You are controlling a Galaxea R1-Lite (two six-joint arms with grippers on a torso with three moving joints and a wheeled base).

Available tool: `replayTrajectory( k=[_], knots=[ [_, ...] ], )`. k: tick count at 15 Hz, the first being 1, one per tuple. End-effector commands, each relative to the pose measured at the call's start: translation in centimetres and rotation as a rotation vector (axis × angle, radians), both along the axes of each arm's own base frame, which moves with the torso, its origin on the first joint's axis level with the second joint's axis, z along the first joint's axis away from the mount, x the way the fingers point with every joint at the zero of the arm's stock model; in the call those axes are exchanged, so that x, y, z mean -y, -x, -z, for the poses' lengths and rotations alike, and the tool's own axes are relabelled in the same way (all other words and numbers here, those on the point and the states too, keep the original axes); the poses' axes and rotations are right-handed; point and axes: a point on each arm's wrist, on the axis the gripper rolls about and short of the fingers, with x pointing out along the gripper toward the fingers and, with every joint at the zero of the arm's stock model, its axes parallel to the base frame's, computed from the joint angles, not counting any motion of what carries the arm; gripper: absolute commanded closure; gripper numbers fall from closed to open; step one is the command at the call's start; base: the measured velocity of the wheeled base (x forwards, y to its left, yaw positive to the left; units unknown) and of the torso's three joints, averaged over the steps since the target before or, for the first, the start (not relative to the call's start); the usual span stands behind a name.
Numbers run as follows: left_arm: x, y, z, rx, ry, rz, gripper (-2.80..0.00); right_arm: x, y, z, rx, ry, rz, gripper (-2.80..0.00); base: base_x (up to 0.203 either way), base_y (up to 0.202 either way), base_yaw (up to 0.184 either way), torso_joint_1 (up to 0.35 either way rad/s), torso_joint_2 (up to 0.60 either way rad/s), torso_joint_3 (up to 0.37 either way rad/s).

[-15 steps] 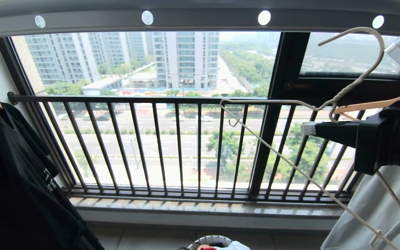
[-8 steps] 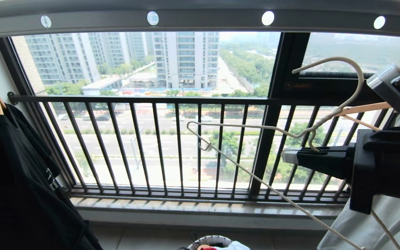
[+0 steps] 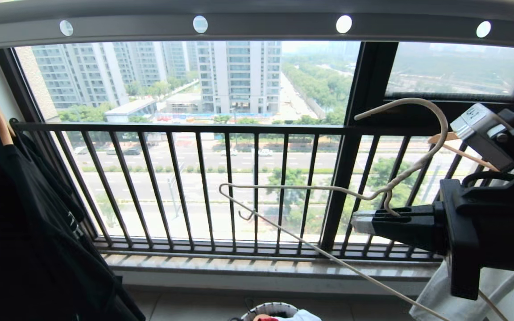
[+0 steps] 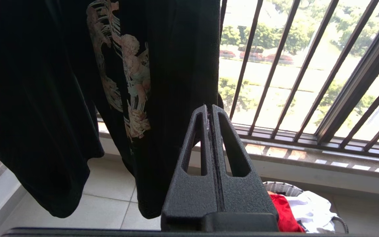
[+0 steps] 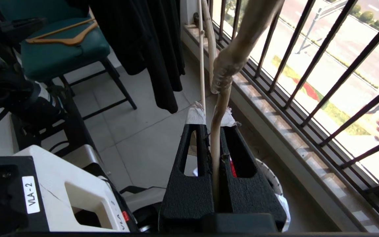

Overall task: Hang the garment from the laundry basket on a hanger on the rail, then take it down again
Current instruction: Pick up the clothes rack on the clothesline

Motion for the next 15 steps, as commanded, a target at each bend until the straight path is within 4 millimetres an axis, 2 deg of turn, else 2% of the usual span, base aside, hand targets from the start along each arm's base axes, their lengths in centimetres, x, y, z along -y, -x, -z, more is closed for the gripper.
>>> replayTrajectory(
  k=[1,6,15],
  knots=[
    [0.0,0.0,0.0,0.0,0.001,-0.001,0.0,-0.01,0.19,0.44,-0.026,-0.011,-0.069,0.0,0.0,0.0,0.0,0.0,0.0,0.0],
    [0.0,0.0,0.0,0.0,0.001,-0.001,0.0,0.1,0.35,1.27,-0.073,-0.024,-0.169,0.0,0.0,0.0,0.0,0.0,0.0,0.0],
    [0.0,0.0,0.0,0.0,0.001,-0.001,0.0,0.68,0.22,1.04,-0.062,-0.033,-0.141,0.0,0.0,0.0,0.0,0.0,0.0,0.0]
  ],
)
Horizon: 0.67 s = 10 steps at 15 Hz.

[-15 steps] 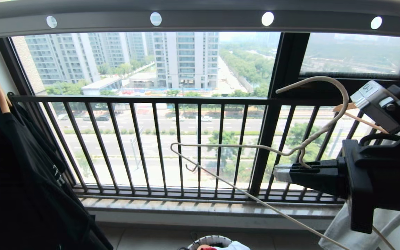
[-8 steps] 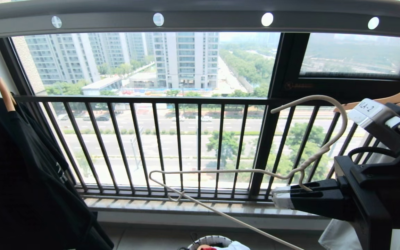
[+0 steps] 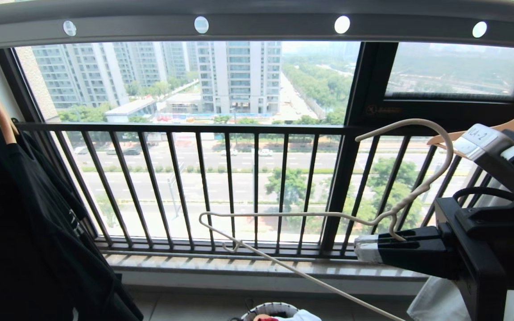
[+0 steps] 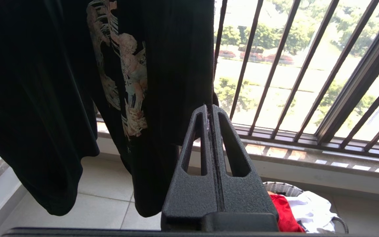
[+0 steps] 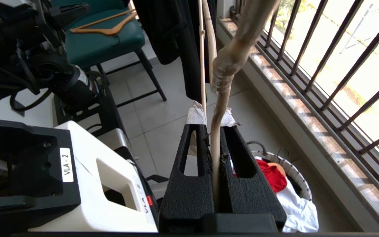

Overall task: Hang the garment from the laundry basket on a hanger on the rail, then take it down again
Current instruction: Pick up the clothes rack on the clothesline

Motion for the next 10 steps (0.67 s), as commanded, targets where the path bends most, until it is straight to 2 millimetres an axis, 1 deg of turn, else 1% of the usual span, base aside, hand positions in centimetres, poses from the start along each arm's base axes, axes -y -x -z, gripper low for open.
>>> replayTrajectory(
  k=[1,5,10],
  knots=[
    [0.0,0.0,0.0,0.0,0.001,-0.001,0.0,0.06,-0.05,0.0,0.002,-0.001,0.002,0.0,0.0,0.0,0.0,0.0,0.0,0.0],
    [0.0,0.0,0.0,0.0,0.001,-0.001,0.0,0.14,-0.12,-0.03,0.002,-0.002,0.008,0.0,0.0,0.0,0.0,0.0,0.0,0.0],
    [0.0,0.0,0.0,0.0,0.001,-0.001,0.0,0.22,-0.12,0.0,0.003,-0.001,0.011,0.0,0.0,0.0,0.0,-0.12,0.26,0.136]
  ],
)
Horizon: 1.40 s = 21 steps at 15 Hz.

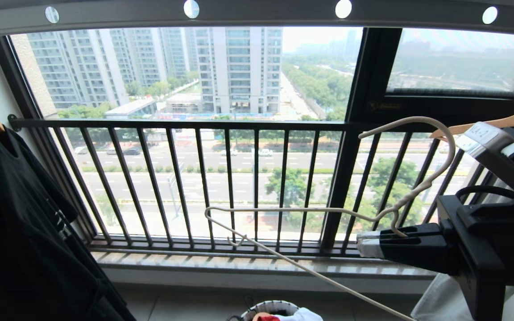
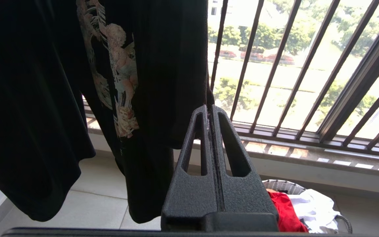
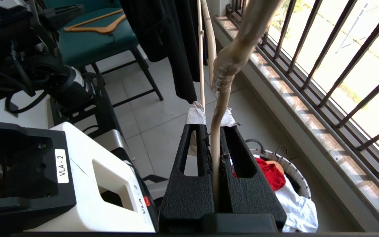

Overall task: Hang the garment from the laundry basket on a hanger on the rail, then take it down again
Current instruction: Pick up the clothes rack on the clothesline, then pick up clothes from the basket

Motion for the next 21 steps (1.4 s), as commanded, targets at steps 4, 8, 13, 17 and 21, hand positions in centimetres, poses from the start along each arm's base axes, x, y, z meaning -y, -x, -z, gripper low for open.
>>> replayTrajectory(
  k=[4,8,13,17,21],
  knots=[
    [0.0,0.0,-0.01,0.0,0.0,-0.001,0.0,0.19,0.02,0.02,0.023,0.009,-0.002,0.0,0.0,0.0,0.0,-0.137,0.3,0.162],
    [0.0,0.0,-0.01,0.0,0.0,-0.001,0.0,0.45,0.11,-0.17,0.034,0.004,0.006,0.0,0.0,0.0,0.0,-0.149,0.31,0.165],
    [0.0,0.0,-0.01,0.0,0.0,-0.001,0.0,0.54,0.24,-0.28,0.039,0.001,0.006,0.0,0.0,0.0,0.0,-0.148,0.32,0.173],
    [0.0,0.0,-0.01,0.0,0.0,-0.001,0.0,0.62,0.38,-0.39,0.045,-0.003,0.006,0.0,0.0,0.0,0.0,-0.152,0.35,0.188],
    [0.0,0.0,-0.01,0.0,0.0,-0.001,0.0,0.67,0.34,-0.39,0.045,-0.003,0.01,0.0,0.0,0.0,0.0,-0.173,0.37,0.203]
  ],
)
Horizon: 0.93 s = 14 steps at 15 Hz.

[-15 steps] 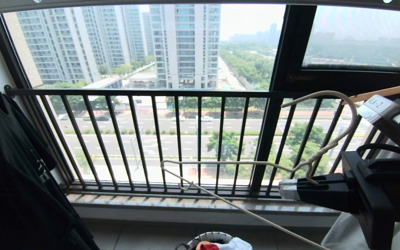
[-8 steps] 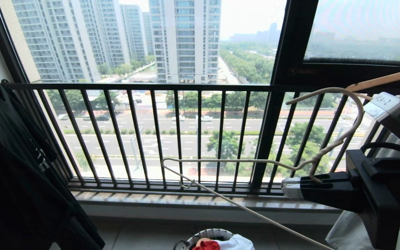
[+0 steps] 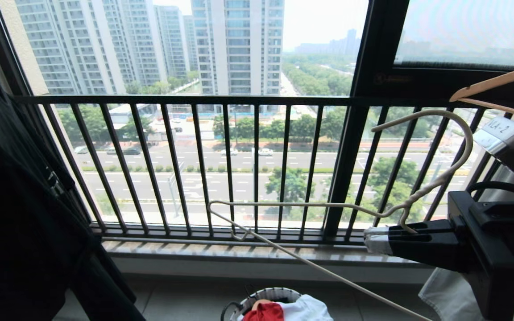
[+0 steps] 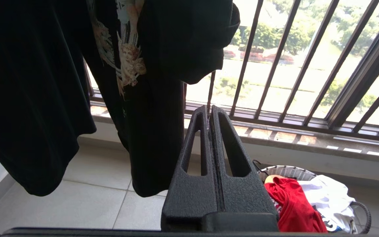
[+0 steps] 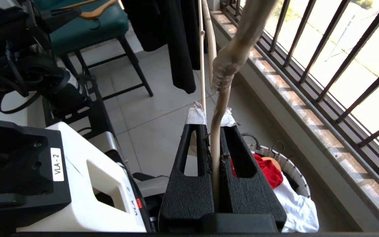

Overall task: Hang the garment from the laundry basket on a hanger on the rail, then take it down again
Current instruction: Pick up clothes from the basket

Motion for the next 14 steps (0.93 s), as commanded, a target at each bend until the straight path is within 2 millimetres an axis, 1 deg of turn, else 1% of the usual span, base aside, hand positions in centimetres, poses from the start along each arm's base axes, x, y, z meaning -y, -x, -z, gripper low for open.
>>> replayTrajectory(
  k=[1,14],
  knots=[
    [0.0,0.0,0.0,0.0,0.0,-0.001,0.0,0.04,-0.01,-0.02,0.001,-0.002,-0.001,0.0,0.0,0.0,0.0,-0.214,0.48,0.271],
    [0.0,0.0,0.0,0.0,0.0,-0.001,0.0,0.06,0.02,-0.05,0.002,-0.002,0.0,0.0,0.0,0.0,0.0,-0.215,0.53,0.307]
  ],
)
